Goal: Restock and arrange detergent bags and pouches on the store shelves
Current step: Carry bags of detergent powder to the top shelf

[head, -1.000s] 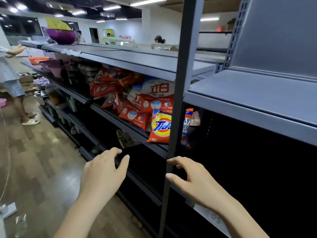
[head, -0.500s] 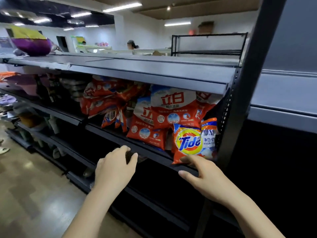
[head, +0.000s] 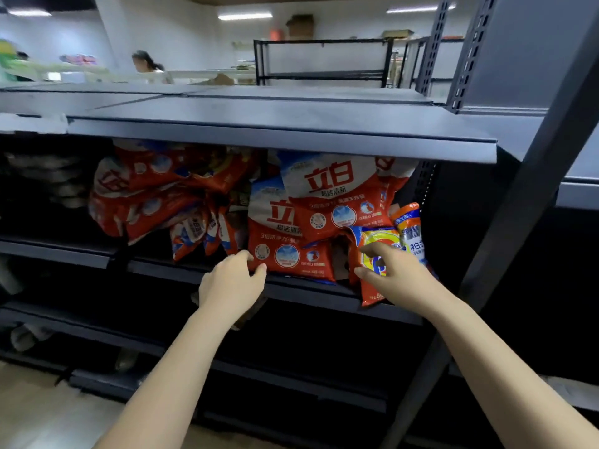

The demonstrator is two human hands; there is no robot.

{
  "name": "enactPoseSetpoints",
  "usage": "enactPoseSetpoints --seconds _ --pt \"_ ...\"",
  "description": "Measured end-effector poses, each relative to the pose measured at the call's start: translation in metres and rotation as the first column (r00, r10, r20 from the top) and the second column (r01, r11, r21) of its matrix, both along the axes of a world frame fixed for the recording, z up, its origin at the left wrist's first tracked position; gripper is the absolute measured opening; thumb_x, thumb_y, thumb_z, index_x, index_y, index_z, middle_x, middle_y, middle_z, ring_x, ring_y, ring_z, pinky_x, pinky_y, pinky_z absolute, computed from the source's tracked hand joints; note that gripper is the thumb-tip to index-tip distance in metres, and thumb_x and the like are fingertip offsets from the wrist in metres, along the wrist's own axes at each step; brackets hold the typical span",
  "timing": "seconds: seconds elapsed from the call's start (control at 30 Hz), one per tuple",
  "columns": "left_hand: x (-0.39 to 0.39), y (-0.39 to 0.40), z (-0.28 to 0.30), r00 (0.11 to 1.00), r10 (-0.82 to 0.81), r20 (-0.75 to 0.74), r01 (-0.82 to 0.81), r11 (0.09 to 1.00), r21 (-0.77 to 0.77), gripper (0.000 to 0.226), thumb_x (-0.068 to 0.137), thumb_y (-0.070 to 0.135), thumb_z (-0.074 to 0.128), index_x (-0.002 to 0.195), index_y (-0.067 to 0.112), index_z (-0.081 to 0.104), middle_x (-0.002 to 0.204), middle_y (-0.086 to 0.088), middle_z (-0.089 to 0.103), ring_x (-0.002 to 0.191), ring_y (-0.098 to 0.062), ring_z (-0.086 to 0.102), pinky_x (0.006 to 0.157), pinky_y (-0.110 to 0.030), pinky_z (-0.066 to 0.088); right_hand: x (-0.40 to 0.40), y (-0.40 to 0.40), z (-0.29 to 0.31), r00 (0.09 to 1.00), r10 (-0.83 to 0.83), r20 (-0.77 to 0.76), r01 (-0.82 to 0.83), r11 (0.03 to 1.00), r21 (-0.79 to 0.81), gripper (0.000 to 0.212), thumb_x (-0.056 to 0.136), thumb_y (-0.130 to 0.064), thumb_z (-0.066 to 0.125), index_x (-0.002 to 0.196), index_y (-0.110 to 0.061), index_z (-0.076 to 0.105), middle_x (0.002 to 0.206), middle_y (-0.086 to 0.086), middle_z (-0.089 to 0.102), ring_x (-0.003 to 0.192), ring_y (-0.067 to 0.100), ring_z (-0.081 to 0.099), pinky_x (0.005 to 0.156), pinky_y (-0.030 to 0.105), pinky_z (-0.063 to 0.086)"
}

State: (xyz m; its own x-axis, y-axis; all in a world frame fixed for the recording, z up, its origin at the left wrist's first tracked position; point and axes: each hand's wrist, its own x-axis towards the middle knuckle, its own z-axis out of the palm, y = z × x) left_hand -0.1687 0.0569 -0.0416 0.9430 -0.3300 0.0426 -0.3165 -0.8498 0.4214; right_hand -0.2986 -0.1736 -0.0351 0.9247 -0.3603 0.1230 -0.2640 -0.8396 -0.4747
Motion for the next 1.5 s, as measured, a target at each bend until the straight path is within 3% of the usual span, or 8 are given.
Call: enactPoseSetpoints --seconds 0.23,0.47,0.67,0.83,1.0,1.23,1.33,1.5 --pt "0.058 -0.023 -0.028 0.984 -0.042 -0.175 0.023 0.994 -0.111 0.053 0.093 0.051 0.046 0.135 0.019 0.042 0.130 -0.006 0.050 0.116 -0.028 0.051 0.096 -0.045 0.045 0.055 -0.030 0.005 0.985 -0.166 -0.047 0.164 0.986 -0.034 0.068 0.088 -0.053 0.057 0.144 -0.024 0.032 0.147 0.002 0.039 0.130 0.024 0.042 0.099 0.042 0.045" --pt "0.110 -0.044 -0.057 0.971 -0.021 -0.240 -0.035 0.973 -0.227 0.066 0.091 0.050 0.049 0.145 0.019 0.027 0.139 -0.011 0.046 0.121 -0.035 0.048 0.098 -0.045 0.043 0.117 -0.069 -0.004 0.943 -0.324 0.072 0.313 0.941 0.131 0.080 0.079 -0.050 0.069 0.142 -0.015 0.033 0.138 0.014 0.042 0.126 0.032 0.045 0.102 0.043 0.043" --pt "0.143 -0.061 -0.079 0.960 -0.051 -0.275 -0.012 0.975 -0.222 0.088 0.085 0.061 0.053 0.151 0.019 0.013 0.148 -0.011 0.037 0.129 -0.033 0.042 0.100 -0.039 0.039 0.148 -0.091 -0.009 0.938 -0.329 0.114 0.271 0.895 0.354 0.084 0.072 -0.036 0.081 0.137 -0.013 0.034 0.137 0.012 0.050 0.127 0.031 0.047 0.104 0.043 0.044" --pt "0.159 -0.067 -0.082 0.949 -0.037 -0.313 -0.046 0.966 -0.253 0.097 0.079 0.062 0.060 0.151 0.017 0.014 0.148 -0.011 0.037 0.130 -0.032 0.042 0.101 -0.039 0.039 0.161 -0.105 -0.006 0.931 -0.361 0.058 0.317 0.875 0.367 0.098 0.065 -0.035 0.086 0.141 -0.011 0.030 0.140 0.012 0.048 0.129 0.031 0.044 0.102 0.037 0.041" --pt "0.163 -0.071 -0.085 0.938 -0.034 -0.344 -0.071 0.955 -0.287 0.097 0.078 0.059 0.065 0.150 0.016 0.016 0.148 -0.011 0.037 0.130 -0.030 0.042 0.101 -0.040 0.040 0.171 -0.113 -0.008 0.931 -0.359 0.060 0.299 0.849 0.435 0.105 0.051 -0.034 0.092 0.138 -0.013 0.039 0.137 0.011 0.052 0.128 0.029 0.047 0.105 0.045 0.043" --pt "0.155 -0.078 -0.087 0.963 -0.064 -0.262 -0.034 0.934 -0.355 0.061 0.094 0.042 0.052 0.144 0.014 0.033 0.138 -0.012 0.048 0.122 -0.030 0.049 0.091 -0.035 0.041 0.190 -0.114 0.001 0.898 -0.384 0.215 0.258 0.855 0.450 0.047 0.075 -0.023 0.079 0.117 -0.015 0.061 0.112 0.010 0.066 0.100 0.026 0.062 0.087 0.041 0.053" --pt "0.147 -0.082 -0.084 0.991 0.005 -0.137 -0.061 0.911 -0.409 0.039 0.100 0.027 0.043 0.133 0.009 0.045 0.126 -0.015 0.055 0.109 -0.031 0.054 0.082 -0.035 0.044 0.190 -0.106 0.004 0.878 -0.372 0.301 0.230 0.880 0.416 0.039 0.084 -0.027 0.070 0.120 -0.016 0.060 0.115 0.008 0.063 0.105 0.027 0.060 0.090 0.044 0.052" --pt "0.134 -0.073 -0.057 0.999 0.039 -0.037 -0.054 0.775 -0.629 0.037 0.097 0.043 0.042 0.125 0.022 0.053 0.100 -0.009 0.067 0.087 -0.029 0.063 0.063 -0.031 0.041 0.173 -0.088 0.018 0.788 -0.427 0.443 0.104 0.802 0.588 0.039 0.087 -0.041 0.064 0.123 -0.027 0.056 0.123 0.000 0.061 0.111 0.019 0.057 0.092 0.037 0.048"
